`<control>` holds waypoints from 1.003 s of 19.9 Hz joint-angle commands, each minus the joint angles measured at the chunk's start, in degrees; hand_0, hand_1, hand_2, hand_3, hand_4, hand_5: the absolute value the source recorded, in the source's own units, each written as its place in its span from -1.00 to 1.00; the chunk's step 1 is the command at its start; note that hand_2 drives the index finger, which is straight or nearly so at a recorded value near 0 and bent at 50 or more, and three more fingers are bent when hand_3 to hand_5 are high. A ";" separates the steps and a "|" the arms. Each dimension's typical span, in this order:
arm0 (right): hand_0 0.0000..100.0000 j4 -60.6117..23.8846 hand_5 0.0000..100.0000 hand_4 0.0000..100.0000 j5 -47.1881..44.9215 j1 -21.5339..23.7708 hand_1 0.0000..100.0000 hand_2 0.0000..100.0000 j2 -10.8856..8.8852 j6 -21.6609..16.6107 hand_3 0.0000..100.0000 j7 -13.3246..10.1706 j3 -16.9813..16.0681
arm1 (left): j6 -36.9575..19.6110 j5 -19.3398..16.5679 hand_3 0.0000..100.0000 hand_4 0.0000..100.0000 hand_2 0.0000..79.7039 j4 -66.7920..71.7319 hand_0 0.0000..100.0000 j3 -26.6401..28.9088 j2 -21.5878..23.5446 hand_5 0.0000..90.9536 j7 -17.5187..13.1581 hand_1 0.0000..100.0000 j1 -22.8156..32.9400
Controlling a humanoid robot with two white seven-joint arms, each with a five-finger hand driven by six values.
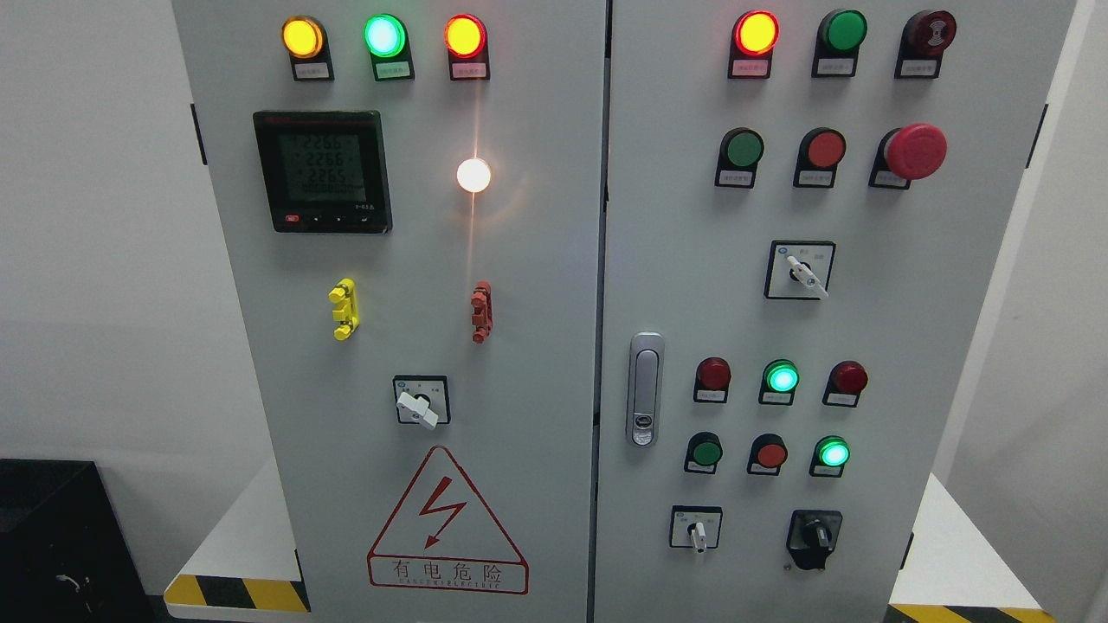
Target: Flip black knob to close circuit
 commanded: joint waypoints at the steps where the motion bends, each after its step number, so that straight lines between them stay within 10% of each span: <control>1: -1.00 1.00 1.00 1.00 0.87 -2.69 -1.00 0.90 -0.06 0.60 1.00 -0.12 -0.36 | 0.00 0.00 -1.00 -1.00 -1.00 -1.67 -0.76 0.00 -0.02 -1.00 -0.03 0.11 1.32; 20: -1.00 4.16 1.00 1.00 2.10 -7.44 -1.00 0.90 -2.08 1.66 1.00 0.94 -0.27 | 0.00 0.00 -1.00 -1.00 -1.00 -1.67 -0.76 0.00 -0.02 -1.00 -0.03 0.11 1.32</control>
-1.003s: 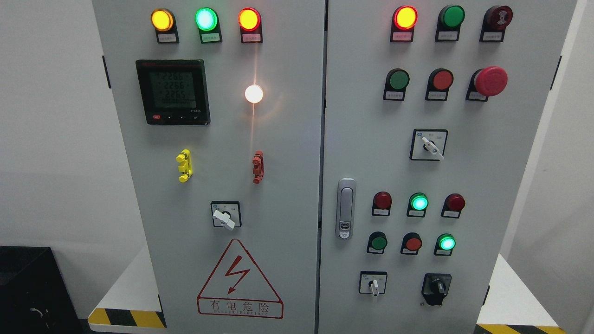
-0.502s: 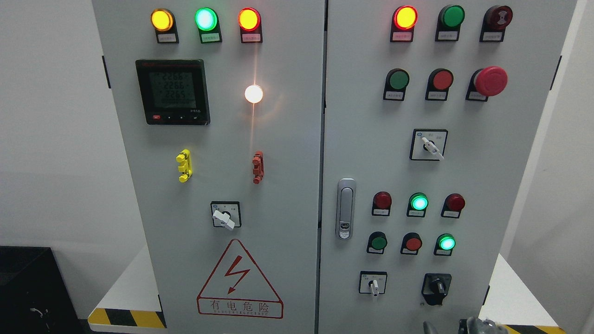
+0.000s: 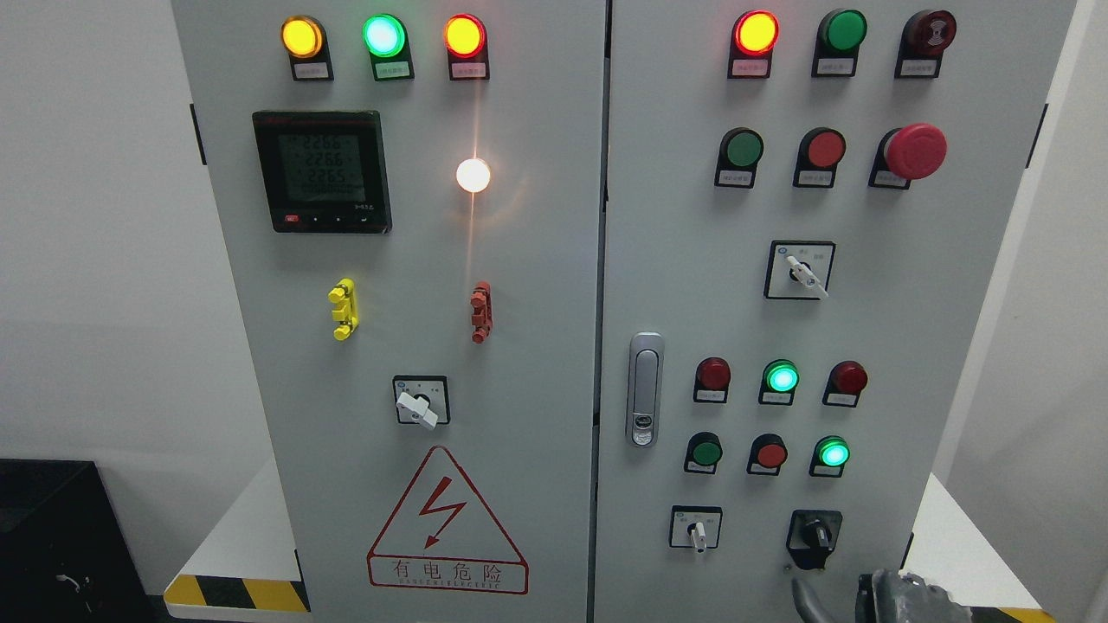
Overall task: Flip black knob to close circuit
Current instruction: 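Reach the right hand up to the black rotary knob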
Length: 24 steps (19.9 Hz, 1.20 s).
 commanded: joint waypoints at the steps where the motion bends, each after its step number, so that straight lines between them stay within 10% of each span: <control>1: -1.00 2.07 1.00 1.00 0.54 -1.74 -1.00 0.90 -1.07 0.02 1.00 0.02 0.01 | 0.00 0.00 -1.00 -1.00 -1.00 -1.67 -0.76 0.00 -0.02 -1.00 -0.03 0.11 1.32; 24: -1.00 3.13 1.00 1.00 0.10 -3.76 -1.00 0.89 -1.16 0.81 1.00 -0.06 -2.27 | 0.00 0.00 -1.00 -1.00 -1.00 -1.67 -0.76 0.00 -0.02 -1.00 -0.03 0.11 1.32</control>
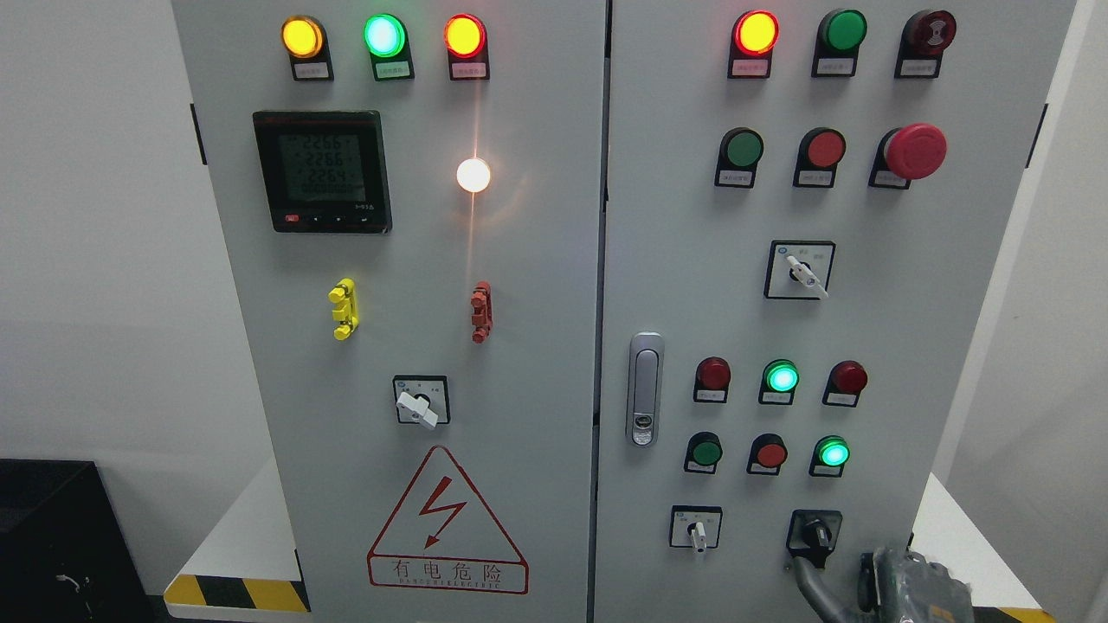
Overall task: Flip black knob to close circuit
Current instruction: 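Reach the right hand up to the black rotary knob, then twist the black knob with the right hand fingers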
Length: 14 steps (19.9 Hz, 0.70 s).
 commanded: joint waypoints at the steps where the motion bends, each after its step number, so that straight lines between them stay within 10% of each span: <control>1: -1.00 0.35 1.00 1.00 -0.35 -0.55 -1.00 0.89 -0.14 0.04 1.00 -0.13 -2.26 | 0.00 0.00 -1.00 -1.00 -1.00 -1.67 -0.76 0.00 -0.04 -1.00 -0.03 0.11 1.32; 14: -1.00 0.00 1.00 1.00 -0.97 -0.38 -1.00 0.89 -0.58 -0.05 1.00 -0.13 -2.88 | 0.00 0.00 -1.00 -1.00 -1.00 -1.67 -0.76 0.00 -0.04 -1.00 -0.03 0.11 1.32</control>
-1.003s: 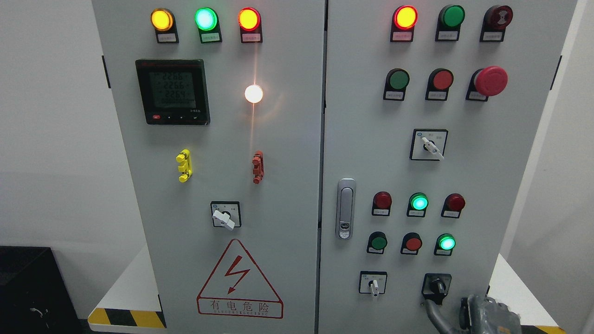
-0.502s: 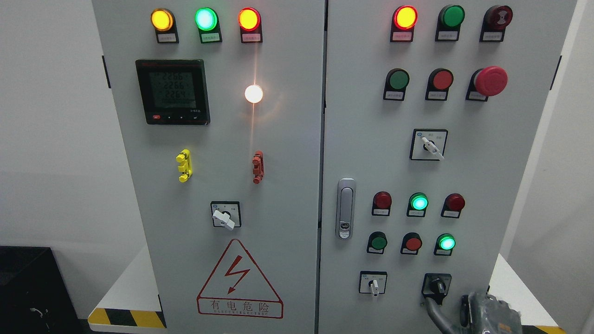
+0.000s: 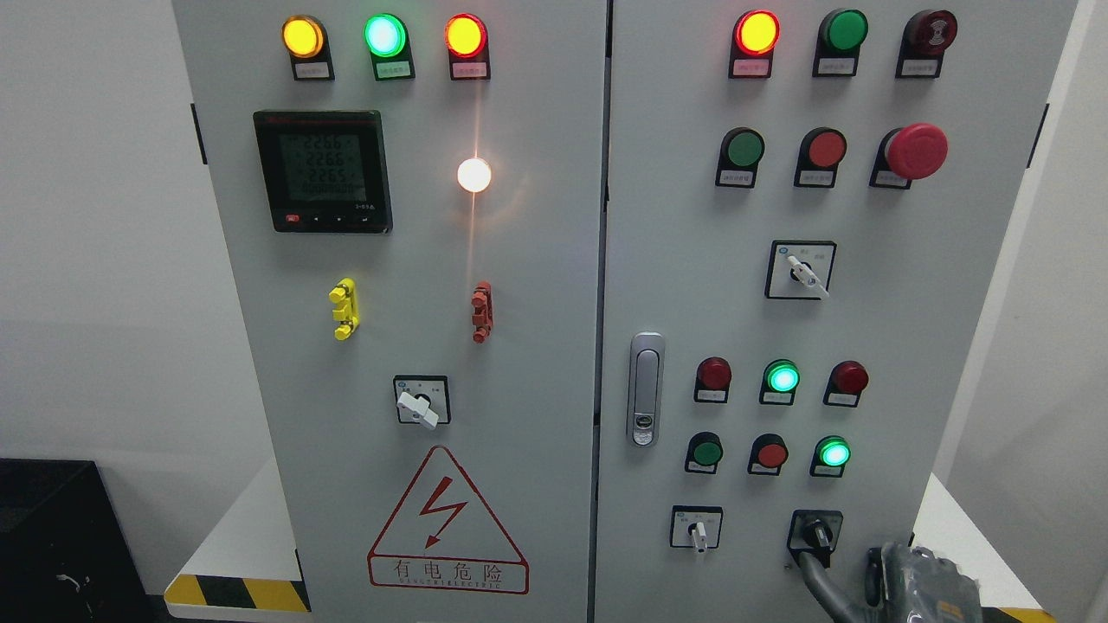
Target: Flip black knob to close circuit
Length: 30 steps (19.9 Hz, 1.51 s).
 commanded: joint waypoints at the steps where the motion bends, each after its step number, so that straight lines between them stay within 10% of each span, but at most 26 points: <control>1: -1.00 -0.06 1.00 1.00 -0.14 0.06 -1.00 0.89 -0.28 0.05 1.00 -0.20 -1.66 | 0.00 0.00 -1.00 -1.00 -1.00 -1.67 -0.76 0.00 0.05 -1.00 -0.03 0.11 1.32; 30: -1.00 0.12 1.00 1.00 -1.63 -0.82 -1.00 0.88 -0.28 -0.04 1.00 -0.38 -1.84 | 0.00 0.00 -1.00 -1.00 -1.00 -1.67 -0.76 0.00 -0.03 -1.00 -0.03 0.11 1.32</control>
